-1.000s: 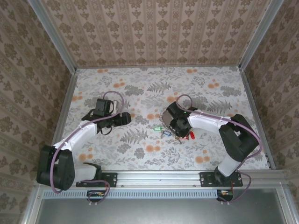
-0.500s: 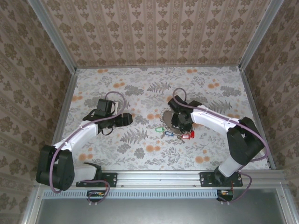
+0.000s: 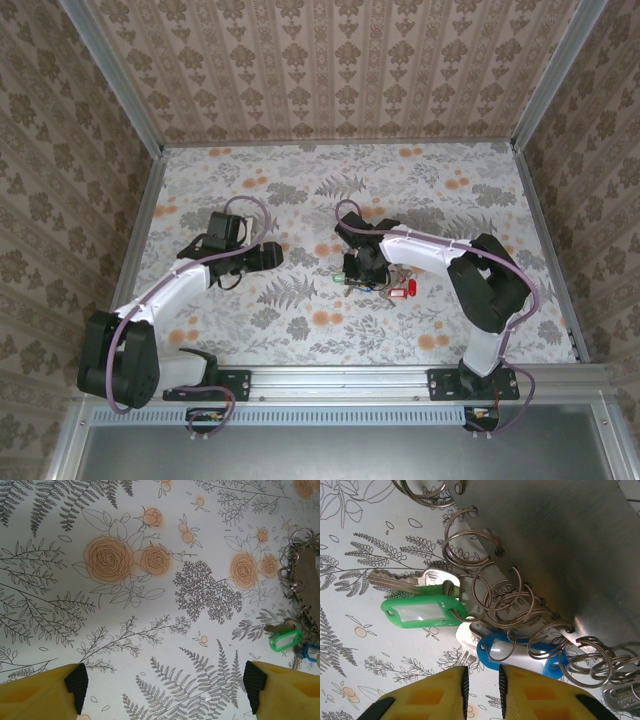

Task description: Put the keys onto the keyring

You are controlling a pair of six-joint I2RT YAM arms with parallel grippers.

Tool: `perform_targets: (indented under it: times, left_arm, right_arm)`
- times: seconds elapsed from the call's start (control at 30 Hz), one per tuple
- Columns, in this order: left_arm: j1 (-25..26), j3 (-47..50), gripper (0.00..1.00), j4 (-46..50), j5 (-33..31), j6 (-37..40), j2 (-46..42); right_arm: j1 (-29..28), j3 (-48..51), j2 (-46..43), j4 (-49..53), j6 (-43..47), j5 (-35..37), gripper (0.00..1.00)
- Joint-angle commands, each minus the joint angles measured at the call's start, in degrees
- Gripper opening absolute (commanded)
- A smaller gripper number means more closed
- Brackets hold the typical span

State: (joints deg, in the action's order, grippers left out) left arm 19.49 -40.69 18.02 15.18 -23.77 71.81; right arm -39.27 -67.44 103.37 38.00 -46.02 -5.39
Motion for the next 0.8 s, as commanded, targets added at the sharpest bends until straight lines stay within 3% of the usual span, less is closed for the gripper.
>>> perform_targets:
  times: [0.0, 0.43, 0.77]
  left_arm:
    - [0.3, -0.1, 0.84, 2.3, -0.7, -0.2, -0.5]
    - [0.3, 0.3, 0.84, 1.7, -1.1, -0.7, -0.8]
    - [0.3, 0.5, 0.85, 2.2, -1.5, -0.8, -1.3]
  right_arm:
    - [-0.1, 0.9, 1.0, -1.0, 1.6, 0.5, 0.28]
    - [0.0, 4.7, 2.6, -4.5, 4.1, 2.3, 0.29]
    - [-4.1, 9.5, -1.7, -4.4, 5.5, -4.9, 0.35]
